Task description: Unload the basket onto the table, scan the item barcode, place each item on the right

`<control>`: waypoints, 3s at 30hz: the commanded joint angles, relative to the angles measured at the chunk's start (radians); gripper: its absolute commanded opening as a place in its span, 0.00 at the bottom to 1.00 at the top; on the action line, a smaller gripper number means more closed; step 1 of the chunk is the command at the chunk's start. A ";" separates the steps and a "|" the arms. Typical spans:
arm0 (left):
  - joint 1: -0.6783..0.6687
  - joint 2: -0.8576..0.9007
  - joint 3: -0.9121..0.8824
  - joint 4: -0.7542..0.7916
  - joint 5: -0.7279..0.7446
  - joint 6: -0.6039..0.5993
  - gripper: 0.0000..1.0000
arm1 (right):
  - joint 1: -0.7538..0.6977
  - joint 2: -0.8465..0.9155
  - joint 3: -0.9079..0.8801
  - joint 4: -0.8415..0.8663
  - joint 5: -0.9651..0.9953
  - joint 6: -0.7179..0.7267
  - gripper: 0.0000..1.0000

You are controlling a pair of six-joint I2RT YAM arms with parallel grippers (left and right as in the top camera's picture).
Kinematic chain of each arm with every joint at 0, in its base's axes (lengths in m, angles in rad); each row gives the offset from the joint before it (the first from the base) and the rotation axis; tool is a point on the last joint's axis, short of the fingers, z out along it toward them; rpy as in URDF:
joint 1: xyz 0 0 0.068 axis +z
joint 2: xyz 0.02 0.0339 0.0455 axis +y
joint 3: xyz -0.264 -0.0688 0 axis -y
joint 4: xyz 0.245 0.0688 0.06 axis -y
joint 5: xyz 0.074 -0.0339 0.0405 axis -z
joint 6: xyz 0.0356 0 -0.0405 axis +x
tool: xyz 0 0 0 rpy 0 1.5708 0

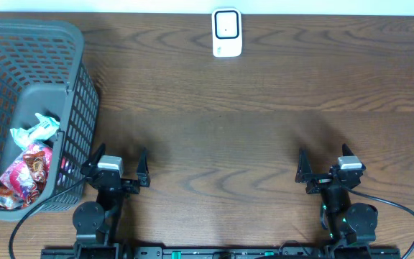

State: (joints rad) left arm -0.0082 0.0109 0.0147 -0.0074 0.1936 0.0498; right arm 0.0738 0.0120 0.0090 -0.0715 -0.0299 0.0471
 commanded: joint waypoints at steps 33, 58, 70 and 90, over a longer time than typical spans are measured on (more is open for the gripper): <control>0.000 -0.007 -0.011 -0.044 0.026 0.009 0.98 | -0.005 -0.006 -0.003 -0.003 0.005 -0.011 0.99; 0.000 -0.006 -0.011 0.177 0.566 -0.127 0.98 | -0.005 -0.006 -0.003 -0.003 0.005 -0.011 0.99; 0.001 -0.002 0.095 0.637 0.507 -0.373 0.98 | -0.005 -0.006 -0.004 -0.003 0.005 -0.011 0.99; 0.268 0.826 1.246 -0.075 0.241 0.183 0.98 | -0.005 -0.006 -0.004 -0.003 0.005 -0.011 0.99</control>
State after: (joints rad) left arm 0.1562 0.6662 1.0054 0.1127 0.4908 0.0151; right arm 0.0731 0.0120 0.0086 -0.0708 -0.0296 0.0471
